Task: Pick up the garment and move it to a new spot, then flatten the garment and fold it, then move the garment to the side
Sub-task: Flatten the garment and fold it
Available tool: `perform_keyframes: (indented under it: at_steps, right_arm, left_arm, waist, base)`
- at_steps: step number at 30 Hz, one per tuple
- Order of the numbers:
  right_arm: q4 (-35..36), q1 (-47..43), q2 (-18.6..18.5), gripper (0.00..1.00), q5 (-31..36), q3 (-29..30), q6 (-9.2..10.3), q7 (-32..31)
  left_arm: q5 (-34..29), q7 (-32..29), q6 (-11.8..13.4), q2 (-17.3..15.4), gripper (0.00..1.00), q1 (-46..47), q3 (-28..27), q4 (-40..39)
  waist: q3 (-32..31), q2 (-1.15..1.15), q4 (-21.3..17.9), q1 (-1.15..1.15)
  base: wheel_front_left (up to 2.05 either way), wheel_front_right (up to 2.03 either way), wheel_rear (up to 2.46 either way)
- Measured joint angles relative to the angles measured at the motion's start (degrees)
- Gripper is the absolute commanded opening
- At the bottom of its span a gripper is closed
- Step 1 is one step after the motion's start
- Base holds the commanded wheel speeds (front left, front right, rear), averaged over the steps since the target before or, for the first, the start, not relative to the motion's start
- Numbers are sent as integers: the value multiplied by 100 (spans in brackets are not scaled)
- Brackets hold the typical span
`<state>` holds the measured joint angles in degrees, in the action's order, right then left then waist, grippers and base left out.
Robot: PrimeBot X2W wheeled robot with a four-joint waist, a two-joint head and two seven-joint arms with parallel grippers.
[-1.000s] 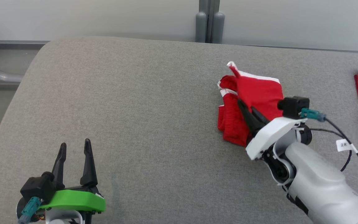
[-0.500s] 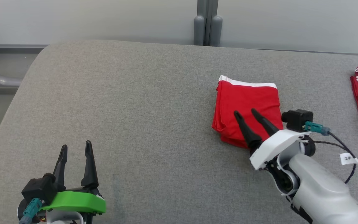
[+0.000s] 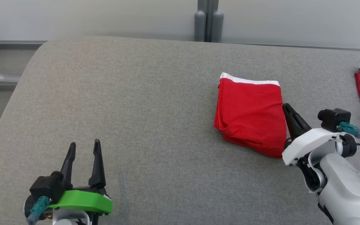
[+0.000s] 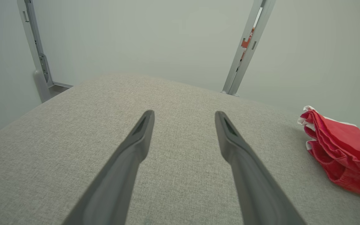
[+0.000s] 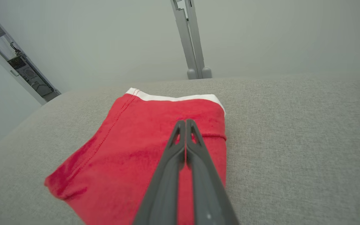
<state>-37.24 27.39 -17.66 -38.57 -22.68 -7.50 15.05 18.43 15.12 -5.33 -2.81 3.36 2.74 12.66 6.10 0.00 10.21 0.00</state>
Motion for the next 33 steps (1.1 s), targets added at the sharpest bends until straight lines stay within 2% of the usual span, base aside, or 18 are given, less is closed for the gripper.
perform_keyframes:
  at_steps: [9,15,18,23,33]
  right_arm:
    - [-495,142,546,0,757,35,0,0]
    - [-573,131,1094,0,1093,-377,-1,0]
    - [-535,93,1236,0,1099,-511,-2,0]
    - [-155,42,1278,0,1145,-380,-2,0]
    - [1202,-580,773,0,1670,434,-2,0]
  left_arm:
    - [-13,0,-26,0,100,144,204,46]
    - [21,1,-25,0,100,205,276,70]
    - [34,0,-16,0,100,212,282,83]
    - [30,1,5,0,100,223,277,79]
    - [-146,1,-10,0,100,176,-14,65]
  waist:
    - [147,0,237,0]
    - [243,0,391,0]
    - [261,0,422,0]
    - [229,0,313,0]
    - [65,0,-283,0]
  base:
    - [0,0,0]
    - [0,0,0]
    - [0,0,0]
    - [0,0,0]
    - [0,0,0]
